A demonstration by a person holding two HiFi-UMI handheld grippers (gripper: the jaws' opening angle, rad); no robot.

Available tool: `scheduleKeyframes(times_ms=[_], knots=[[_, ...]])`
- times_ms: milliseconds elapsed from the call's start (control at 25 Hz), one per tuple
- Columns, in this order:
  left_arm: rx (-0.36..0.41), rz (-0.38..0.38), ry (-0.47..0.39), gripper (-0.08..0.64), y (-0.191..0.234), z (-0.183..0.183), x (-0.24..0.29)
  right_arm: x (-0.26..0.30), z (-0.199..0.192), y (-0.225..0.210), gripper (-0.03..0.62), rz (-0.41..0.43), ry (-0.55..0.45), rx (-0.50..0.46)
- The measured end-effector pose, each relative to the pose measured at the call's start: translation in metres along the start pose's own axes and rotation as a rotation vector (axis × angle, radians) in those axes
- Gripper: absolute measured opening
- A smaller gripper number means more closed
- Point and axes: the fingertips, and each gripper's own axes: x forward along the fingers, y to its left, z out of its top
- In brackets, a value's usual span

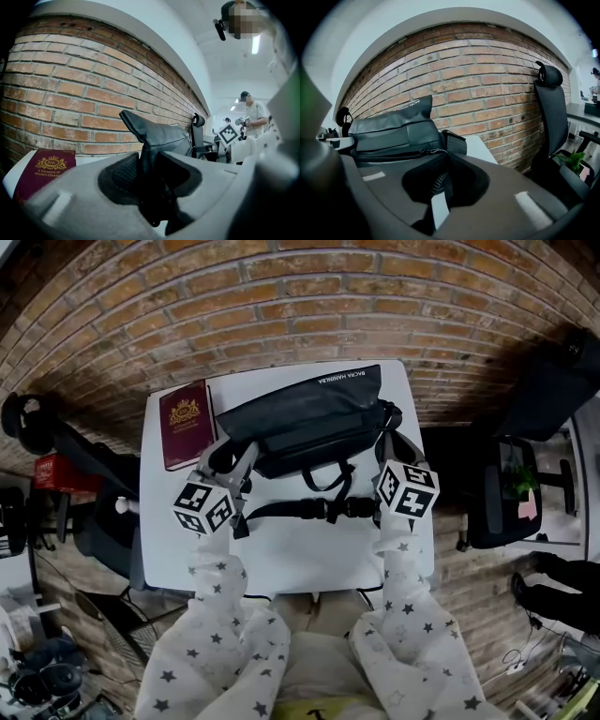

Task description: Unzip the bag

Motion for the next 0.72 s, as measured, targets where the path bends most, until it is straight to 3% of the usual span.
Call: scheduleKeyframes(times_ms=[360,560,720], knots=[[0.001,-0.001,-0.001,0.137,-0.0004,-0.0001,0.0003,0.0010,0.0013,-0.0089,0.018,-0.014,-0.002,0.004],[-0.014,-0.005,-0.010,0.144,-0.0009,0.0001,-0.0012,0.0005,-0.0036,-0.0070,0.028,0.022,0.006,0.014],[-0.045,0.010,-0.019,0.164,-0.0023,0.0011,-0.0033,-0.0034,-0.0049,-0.0115,0.084,0.037,-0.003,0.039]])
